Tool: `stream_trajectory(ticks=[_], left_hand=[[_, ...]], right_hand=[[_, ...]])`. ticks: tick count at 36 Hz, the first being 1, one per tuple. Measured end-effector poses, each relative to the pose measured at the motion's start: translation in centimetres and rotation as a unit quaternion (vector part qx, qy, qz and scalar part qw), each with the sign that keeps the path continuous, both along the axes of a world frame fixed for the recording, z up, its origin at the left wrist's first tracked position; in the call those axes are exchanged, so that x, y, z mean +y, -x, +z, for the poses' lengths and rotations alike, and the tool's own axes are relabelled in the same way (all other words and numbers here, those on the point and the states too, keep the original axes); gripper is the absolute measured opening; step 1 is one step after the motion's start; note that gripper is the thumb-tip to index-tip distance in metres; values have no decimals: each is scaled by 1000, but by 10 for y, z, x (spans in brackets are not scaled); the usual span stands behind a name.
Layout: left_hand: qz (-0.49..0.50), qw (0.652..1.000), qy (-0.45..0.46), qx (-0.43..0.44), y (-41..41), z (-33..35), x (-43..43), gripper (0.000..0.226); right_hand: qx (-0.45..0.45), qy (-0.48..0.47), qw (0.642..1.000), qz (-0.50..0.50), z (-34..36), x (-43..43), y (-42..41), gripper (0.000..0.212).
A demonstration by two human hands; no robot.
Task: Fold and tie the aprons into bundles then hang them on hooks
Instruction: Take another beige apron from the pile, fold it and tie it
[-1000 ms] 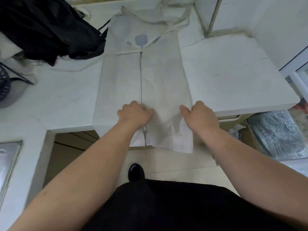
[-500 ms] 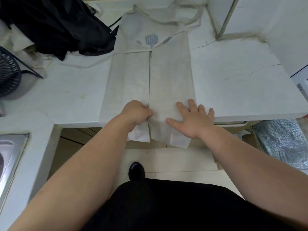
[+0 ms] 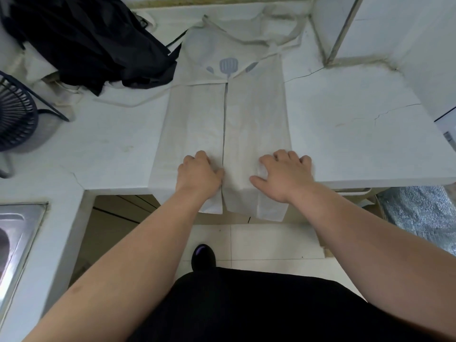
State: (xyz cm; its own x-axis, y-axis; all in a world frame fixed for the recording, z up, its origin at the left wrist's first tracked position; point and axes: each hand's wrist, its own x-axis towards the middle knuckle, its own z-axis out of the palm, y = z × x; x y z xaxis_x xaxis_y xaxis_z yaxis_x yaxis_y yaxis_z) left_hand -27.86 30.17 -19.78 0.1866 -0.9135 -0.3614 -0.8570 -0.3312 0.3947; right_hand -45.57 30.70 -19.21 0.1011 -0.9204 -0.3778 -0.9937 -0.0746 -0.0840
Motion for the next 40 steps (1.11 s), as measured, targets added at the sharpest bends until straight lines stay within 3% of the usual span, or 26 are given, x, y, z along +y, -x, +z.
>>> stream_trajectory(ticks=[5, 14, 19, 23, 26, 32, 38, 40], left_hand=[[-55, 997, -21, -45, 1, 1, -14, 27], [-107, 990, -60, -68, 5, 5, -27, 32], [-152, 986, -29, -64, 3, 7, -25, 18], [-170, 977, 7, -125, 0, 5, -23, 14], [-166, 982, -17, -88, -7, 3, -22, 14], [-191, 981, 3, 24, -30, 9, -34, 32], [-243, 968, -24, -51, -48, 13, -72, 29], [-255, 964, -17, -76, -52, 12, -92, 28]], right_hand=[[-42, -14, 999, -7, 0, -7, -7, 58], [-62, -31, 997, -21, 0, -12, -5, 61], [-60, -38, 997, -24, 1, -14, -5, 63], [-44, -61, 997, -20, 5, -18, -7, 65], [-29, -78, 996, -22, 7, -23, -10, 65], [-9, -48, 999, 5, 14, -46, -21, 46], [-24, -73, 997, 0, 13, -81, -29, 20], [-39, -81, 996, -24, 12, -95, -31, 42]])
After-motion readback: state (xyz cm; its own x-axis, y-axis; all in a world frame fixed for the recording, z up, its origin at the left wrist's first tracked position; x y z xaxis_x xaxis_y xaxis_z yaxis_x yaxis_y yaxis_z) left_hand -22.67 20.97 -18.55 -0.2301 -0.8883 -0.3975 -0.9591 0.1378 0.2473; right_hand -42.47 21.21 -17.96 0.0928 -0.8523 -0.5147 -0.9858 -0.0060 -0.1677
